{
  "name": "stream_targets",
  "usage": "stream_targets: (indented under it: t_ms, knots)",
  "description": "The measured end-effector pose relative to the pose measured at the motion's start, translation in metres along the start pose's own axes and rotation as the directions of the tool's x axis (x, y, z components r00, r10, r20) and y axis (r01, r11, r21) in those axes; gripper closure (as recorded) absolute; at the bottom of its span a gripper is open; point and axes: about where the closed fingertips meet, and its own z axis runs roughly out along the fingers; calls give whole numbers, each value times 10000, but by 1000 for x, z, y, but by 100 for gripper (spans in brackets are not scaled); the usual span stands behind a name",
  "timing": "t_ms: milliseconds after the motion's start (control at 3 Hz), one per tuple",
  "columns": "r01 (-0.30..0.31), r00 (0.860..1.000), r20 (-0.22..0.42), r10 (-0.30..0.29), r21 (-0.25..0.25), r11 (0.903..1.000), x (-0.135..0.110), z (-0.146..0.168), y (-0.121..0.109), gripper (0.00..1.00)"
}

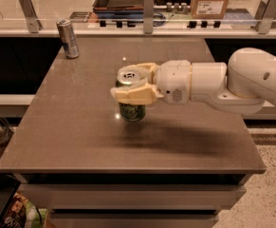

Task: Move green can near redbull can

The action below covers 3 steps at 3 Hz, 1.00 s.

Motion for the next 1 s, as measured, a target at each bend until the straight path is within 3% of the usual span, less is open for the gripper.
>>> stream_targets:
  t_ms: [333, 1000]
  knots:
    - [-48, 9990, 456, 25, 506, 9987, -22, -8, -45, 100]
    - [179, 9960, 854, -259, 933, 9955, -72, -11, -114, 100]
